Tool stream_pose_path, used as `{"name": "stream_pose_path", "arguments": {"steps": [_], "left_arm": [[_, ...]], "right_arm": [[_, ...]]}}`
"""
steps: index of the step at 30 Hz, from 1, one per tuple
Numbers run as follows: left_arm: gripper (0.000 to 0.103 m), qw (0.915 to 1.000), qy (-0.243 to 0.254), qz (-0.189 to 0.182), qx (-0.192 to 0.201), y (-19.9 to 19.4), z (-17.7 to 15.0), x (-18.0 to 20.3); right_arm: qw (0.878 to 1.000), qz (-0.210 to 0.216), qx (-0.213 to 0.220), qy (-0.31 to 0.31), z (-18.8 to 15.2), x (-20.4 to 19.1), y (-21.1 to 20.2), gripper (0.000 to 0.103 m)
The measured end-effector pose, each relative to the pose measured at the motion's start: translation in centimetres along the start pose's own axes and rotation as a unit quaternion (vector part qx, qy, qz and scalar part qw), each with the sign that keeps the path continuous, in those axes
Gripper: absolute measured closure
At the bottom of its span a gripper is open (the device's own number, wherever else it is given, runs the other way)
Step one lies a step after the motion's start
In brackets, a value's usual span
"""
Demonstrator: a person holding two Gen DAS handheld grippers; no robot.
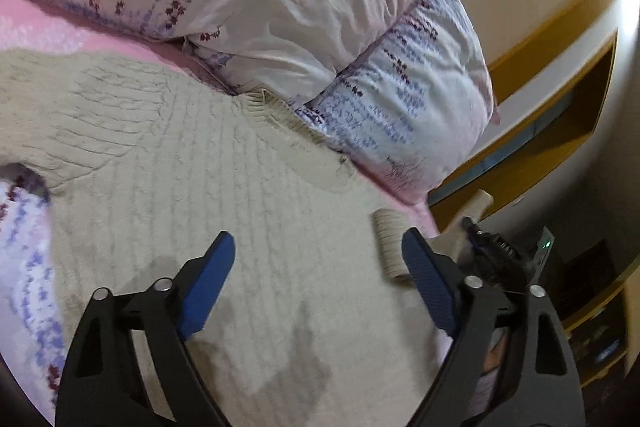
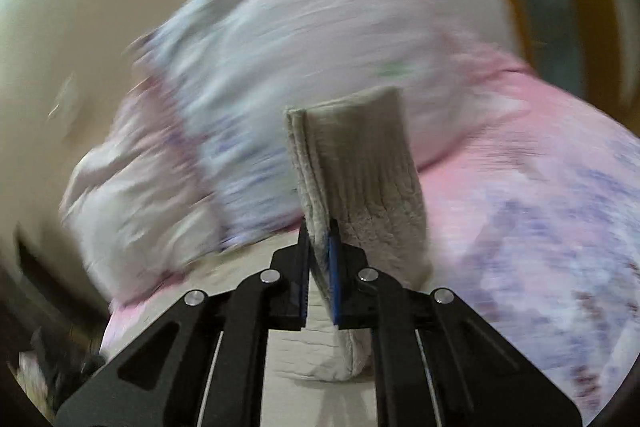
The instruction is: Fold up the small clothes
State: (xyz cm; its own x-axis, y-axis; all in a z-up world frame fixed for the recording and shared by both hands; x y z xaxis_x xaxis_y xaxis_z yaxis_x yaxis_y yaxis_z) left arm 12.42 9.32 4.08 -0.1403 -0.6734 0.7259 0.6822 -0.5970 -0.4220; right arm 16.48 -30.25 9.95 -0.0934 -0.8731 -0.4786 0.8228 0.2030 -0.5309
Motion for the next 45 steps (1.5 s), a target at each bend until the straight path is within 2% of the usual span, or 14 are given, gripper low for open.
{"name": "stream_pose_path", "arguments": {"steps": [2, 5, 7, 10, 18, 22, 28, 30, 32, 34, 36, 38, 40, 45], "left_arm": [[0.019, 0.9996, -0.022, -0.014, -0.003, 0.6, 0.6, -0.4], [0.020, 0.9983, -0.050, -0.027, -0.012, 1.6, 1.0, -1.1], [0.020, 0.9960, -0.080, -0.028, -0.028, 2.8, 1.1, -1.8], [0.021, 0.9939, -0.097, -0.029, -0.044, 4.1, 1.0, -2.2], [0.021, 0.9915, -0.107, -0.036, -0.066, 7.0, 1.4, -1.9], [0.021, 0.9895, -0.116, -0.051, -0.069, 7.4, 2.0, -1.9], [0.021, 0.9910, -0.117, -0.020, -0.061, 6.9, 3.0, -3.3], [0.027, 0.9911, -0.114, -0.010, -0.068, 7.1, 2.9, -3.5], [0.041, 0.9918, -0.107, 0.000, -0.069, 7.4, 2.8, -3.6], [0.058, 0.9916, -0.107, 0.006, -0.072, 7.7, 2.8, -3.9], [0.072, 0.9914, -0.107, 0.017, -0.074, 7.9, 2.7, -4.4], [0.086, 0.9923, -0.093, 0.030, -0.076, 7.9, 2.8, -4.8], [0.092, 0.9930, -0.081, 0.040, -0.076, 7.8, 3.0, -5.0], [0.095, 0.9956, -0.002, 0.074, -0.056, 7.5, 4.3, -3.6]], "right_arm": [[0.998, 0.046, -0.036, -0.030, -1.5, -3.6, 2.2, 0.095], [0.989, 0.084, -0.104, -0.066, -4.9, -7.5, 5.6, 0.095], [0.980, 0.086, -0.155, -0.086, -7.7, -9.1, 8.1, 0.096], [0.971, 0.089, -0.196, -0.100, -10.7, -10.2, 9.8, 0.096], [0.964, 0.132, -0.197, -0.124, -12.1, -13.7, 9.4, 0.096], [0.954, 0.139, -0.199, -0.175, -12.9, -15.6, 9.8, 0.096], [0.937, 0.142, -0.190, -0.257, -14.7, -17.7, 9.0, 0.094], [0.934, 0.141, -0.193, -0.264, -15.0, -18.0, 9.0, 0.090], [0.933, 0.143, -0.200, -0.263, -15.3, -18.0, 8.9, 0.085], [0.935, 0.141, -0.198, -0.260, -15.3, -17.8, 8.7, 0.072], [0.937, 0.144, -0.200, -0.247, -14.9, -17.3, 8.0, 0.051], [0.944, 0.142, -0.189, -0.230, -14.0, -16.0, 6.8, 0.047], [0.953, 0.126, -0.176, -0.213, -12.9, -14.4, 5.8, 0.044], [0.985, 0.021, -0.120, -0.124, -8.5, -6.6, 3.5, 0.044]]}}
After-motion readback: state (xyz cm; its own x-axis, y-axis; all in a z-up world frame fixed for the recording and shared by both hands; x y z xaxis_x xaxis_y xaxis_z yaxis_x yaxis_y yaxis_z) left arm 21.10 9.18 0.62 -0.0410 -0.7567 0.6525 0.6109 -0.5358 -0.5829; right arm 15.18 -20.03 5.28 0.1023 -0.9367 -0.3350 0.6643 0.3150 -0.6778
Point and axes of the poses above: each gripper's, at about its wrist camera, not at the fingertips, and y roughly the way its jaws point, x to its right, z to its top, the point moved 1 cm from there along y, roughly the way its jaws point, and after that the axes turned 3 degrees about x, right-handed, at the moved point
